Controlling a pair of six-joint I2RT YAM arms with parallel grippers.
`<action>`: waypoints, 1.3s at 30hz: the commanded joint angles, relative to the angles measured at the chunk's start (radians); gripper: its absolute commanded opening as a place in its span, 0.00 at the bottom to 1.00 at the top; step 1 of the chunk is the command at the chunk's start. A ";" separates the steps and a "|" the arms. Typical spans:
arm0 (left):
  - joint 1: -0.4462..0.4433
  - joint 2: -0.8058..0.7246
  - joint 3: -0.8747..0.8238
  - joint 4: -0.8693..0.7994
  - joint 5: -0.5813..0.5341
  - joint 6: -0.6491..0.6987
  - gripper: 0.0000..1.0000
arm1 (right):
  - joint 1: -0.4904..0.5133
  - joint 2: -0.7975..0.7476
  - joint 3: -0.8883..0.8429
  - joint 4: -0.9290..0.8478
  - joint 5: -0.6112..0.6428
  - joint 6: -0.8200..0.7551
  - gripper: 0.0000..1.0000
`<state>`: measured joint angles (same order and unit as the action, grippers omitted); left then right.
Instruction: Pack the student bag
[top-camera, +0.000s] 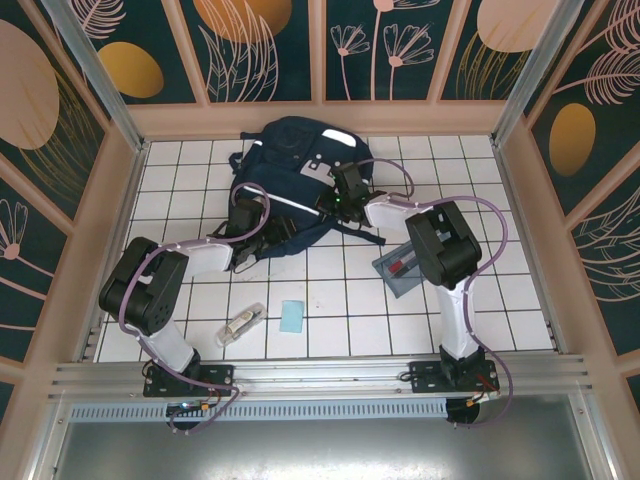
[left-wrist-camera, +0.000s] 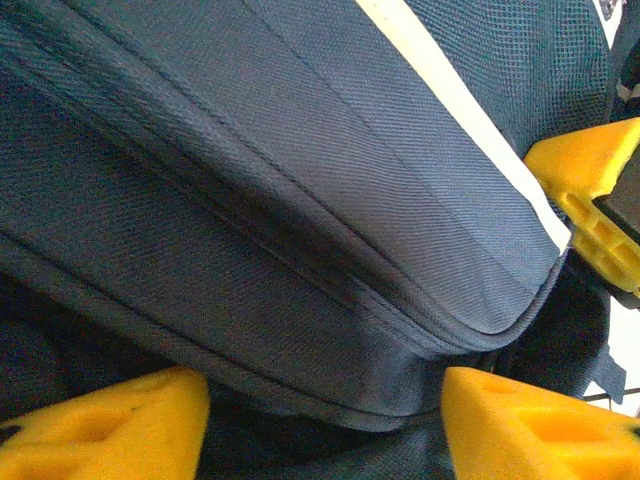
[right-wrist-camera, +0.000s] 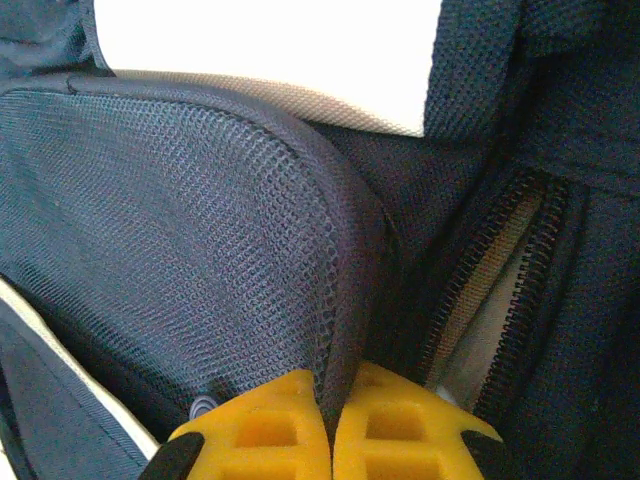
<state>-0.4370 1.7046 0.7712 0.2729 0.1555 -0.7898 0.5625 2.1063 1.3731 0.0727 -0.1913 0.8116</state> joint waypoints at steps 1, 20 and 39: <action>-0.014 0.029 -0.040 -0.139 -0.042 0.040 0.72 | 0.007 -0.083 -0.032 0.156 -0.162 0.070 0.00; -0.014 -0.229 -0.158 -0.084 -0.187 0.267 0.96 | -0.076 -0.219 0.080 0.243 -0.246 0.203 0.00; -0.061 -0.223 0.234 -0.345 0.037 0.136 0.67 | -0.058 -0.206 0.114 0.261 -0.202 0.223 0.00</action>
<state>-0.4675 1.4399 0.9771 0.0265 0.1280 -0.6521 0.5037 1.9755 1.4189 0.1402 -0.4095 1.0134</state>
